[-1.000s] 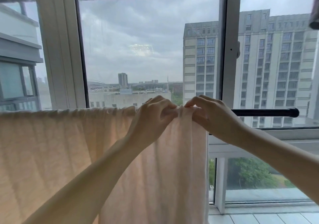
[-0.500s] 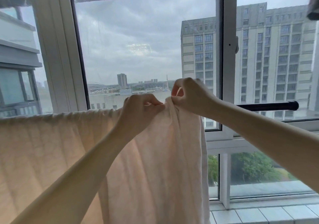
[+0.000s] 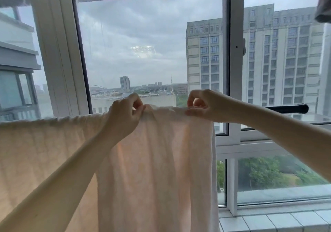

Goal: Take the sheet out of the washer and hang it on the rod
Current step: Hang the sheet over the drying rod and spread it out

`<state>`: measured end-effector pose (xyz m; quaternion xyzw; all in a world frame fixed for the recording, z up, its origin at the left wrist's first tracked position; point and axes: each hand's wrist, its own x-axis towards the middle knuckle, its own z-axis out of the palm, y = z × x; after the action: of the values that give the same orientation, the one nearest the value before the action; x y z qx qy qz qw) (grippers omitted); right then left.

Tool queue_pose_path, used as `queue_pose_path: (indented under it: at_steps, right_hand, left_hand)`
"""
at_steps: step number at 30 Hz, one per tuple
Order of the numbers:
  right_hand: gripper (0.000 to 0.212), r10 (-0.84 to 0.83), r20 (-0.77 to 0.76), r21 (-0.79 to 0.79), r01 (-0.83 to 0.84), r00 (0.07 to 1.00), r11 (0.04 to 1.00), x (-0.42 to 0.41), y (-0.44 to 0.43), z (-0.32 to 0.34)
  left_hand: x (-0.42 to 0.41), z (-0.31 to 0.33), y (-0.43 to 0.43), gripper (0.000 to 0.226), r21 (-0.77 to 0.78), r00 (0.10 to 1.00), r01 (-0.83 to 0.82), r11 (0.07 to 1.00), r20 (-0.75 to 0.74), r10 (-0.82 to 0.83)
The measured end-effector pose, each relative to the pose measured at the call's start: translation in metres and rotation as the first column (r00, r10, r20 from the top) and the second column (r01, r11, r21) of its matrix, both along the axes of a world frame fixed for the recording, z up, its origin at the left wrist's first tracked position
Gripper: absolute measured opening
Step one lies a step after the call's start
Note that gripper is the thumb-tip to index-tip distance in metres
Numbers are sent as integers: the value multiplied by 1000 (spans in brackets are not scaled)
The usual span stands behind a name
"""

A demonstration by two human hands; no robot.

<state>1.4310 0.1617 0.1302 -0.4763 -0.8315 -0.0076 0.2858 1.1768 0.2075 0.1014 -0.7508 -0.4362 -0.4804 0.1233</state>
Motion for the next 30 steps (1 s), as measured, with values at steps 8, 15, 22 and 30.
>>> queue_pose_path:
  at_steps: [8,15,22,30]
  right_hand:
    - [4,-93,-6,292,91,996,952,8,2,-1]
    - [12,-46,12,138,44,999,989,16,0,-5]
    - [34,18,43,-47,-16,999,999,42,-8,-4]
    - [18,-7,43,94,3,999,996,39,2,-8]
  left_hand:
    - [-2,3,4,16,-41,1000,1,999,-12,-2]
    - [-5,1,7,14,-20,999,-26,999,21,27]
    - [-8,5,17,10,-59,990,-110,992,77,115]
    - [44,-2,-18,12,23,980,187,982,59,-188]
